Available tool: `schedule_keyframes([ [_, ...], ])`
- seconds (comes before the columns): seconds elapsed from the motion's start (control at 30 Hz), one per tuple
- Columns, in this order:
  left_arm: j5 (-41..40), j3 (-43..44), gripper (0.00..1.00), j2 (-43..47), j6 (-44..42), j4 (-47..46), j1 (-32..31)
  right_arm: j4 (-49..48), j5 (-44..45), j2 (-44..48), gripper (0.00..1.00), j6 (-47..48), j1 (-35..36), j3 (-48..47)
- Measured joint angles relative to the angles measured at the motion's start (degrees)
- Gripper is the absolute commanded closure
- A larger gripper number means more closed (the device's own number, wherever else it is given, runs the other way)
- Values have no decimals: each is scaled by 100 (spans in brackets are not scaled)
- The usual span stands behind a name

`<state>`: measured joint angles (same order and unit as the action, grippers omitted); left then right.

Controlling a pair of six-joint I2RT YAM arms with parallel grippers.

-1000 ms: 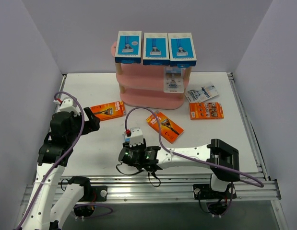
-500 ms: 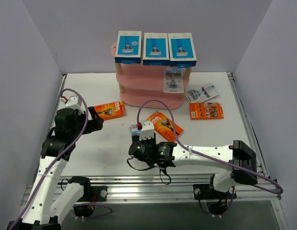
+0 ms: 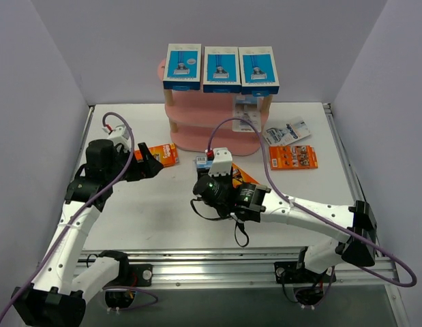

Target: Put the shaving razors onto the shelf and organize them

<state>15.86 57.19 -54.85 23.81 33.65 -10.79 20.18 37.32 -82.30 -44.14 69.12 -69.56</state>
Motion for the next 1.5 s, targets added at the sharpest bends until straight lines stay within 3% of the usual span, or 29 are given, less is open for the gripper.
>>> schedule_keyframes([
  [0.53,-470,-22,6,-651,-372,-42,9,179,-177,-76,100,1165,-1075,-1770],
  [1.03,-490,-144,6,-540,-450,-44,39,-461,-525,-793,100,2048,-1864,-1803],
  [1.5,-452,-146,6,-540,-455,-44,37,-2076,-514,-1137,100,2605,-2155,-1349],
])
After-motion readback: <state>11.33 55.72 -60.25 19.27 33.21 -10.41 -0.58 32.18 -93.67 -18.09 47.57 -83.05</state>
